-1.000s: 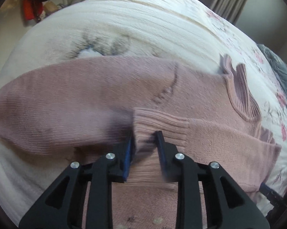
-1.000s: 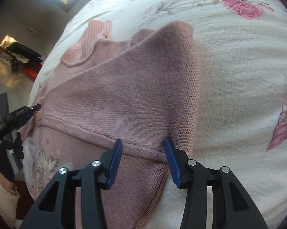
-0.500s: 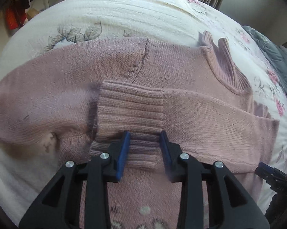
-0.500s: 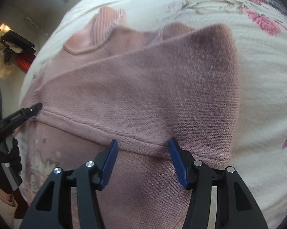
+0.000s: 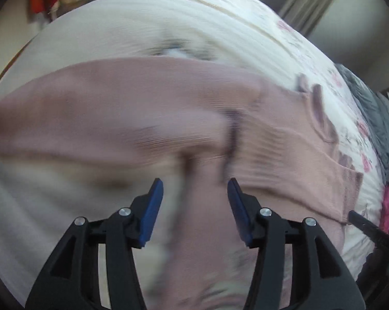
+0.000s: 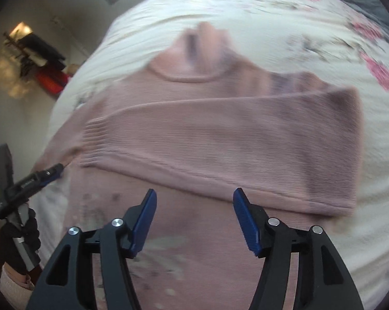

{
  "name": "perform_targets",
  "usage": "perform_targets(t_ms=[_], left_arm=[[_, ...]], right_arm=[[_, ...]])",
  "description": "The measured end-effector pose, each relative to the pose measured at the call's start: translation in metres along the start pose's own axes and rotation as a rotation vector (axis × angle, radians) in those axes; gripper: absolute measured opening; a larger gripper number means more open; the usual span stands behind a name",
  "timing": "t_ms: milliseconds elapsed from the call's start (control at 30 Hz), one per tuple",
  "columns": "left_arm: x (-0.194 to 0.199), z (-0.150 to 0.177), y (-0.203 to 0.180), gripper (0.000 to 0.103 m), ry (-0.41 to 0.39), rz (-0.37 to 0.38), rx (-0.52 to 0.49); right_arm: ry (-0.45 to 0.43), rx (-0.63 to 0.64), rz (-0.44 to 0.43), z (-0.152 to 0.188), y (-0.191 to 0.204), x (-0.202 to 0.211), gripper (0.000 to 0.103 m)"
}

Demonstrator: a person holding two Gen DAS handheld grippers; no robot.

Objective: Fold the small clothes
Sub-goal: 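Lay the sleeve across the body and open the right tool, then fold the held sleeve across the sweater body with the left tool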

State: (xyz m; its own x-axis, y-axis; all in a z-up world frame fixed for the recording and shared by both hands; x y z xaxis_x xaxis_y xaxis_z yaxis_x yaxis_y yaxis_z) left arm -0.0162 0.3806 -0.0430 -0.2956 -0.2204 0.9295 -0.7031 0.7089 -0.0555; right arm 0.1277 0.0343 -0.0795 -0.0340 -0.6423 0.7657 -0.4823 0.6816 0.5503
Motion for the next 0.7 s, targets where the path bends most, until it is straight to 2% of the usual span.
perform_targets(t_ms=[167, 267, 333, 467, 600, 700], left_arm=[[-0.004, 0.011, 0.126, 0.051, 0.024, -0.124, 0.185], [-0.004, 0.010, 0.185, 0.049, 0.018, -0.106, 0.287], [-0.005, 0.004, 0.208, 0.049, 0.006, -0.106, 0.320], [-0.016, -0.009, 0.237, 0.049, 0.005, -0.004, 0.418], [-0.029, -0.019, 0.254, 0.049, -0.011, 0.056, 0.487], [-0.036, -0.026, 0.264, 0.050, -0.021, 0.089, 0.528]], right_arm=[[0.069, 0.082, -0.098, 0.003, 0.074, -0.046, 0.062], [0.118, 0.137, -0.110, 0.015, 0.112, -0.075, 0.062], [0.148, 0.156, -0.120, 0.019, 0.132, -0.094, 0.062], [0.181, 0.160, -0.127, 0.027, 0.158, -0.120, 0.063], [0.189, 0.144, -0.119, 0.029, 0.164, -0.132, 0.063], [0.187, 0.149, -0.082, 0.032, 0.162, -0.134, 0.063]])
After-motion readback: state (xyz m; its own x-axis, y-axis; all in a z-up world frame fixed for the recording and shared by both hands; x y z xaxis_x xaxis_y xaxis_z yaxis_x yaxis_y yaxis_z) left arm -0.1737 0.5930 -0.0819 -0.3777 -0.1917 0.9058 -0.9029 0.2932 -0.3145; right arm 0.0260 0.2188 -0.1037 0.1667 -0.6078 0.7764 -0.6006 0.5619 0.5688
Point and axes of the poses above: each gripper's, at about its wrist camera, not at the fingertips, and x roughly against the way its jaws point, y to its left, z to its underside, the point moved 2 cm from there along -x, roughly the way its jaws point, and after that the axes turned 13 degrees about -z, right-handed, at the moved point
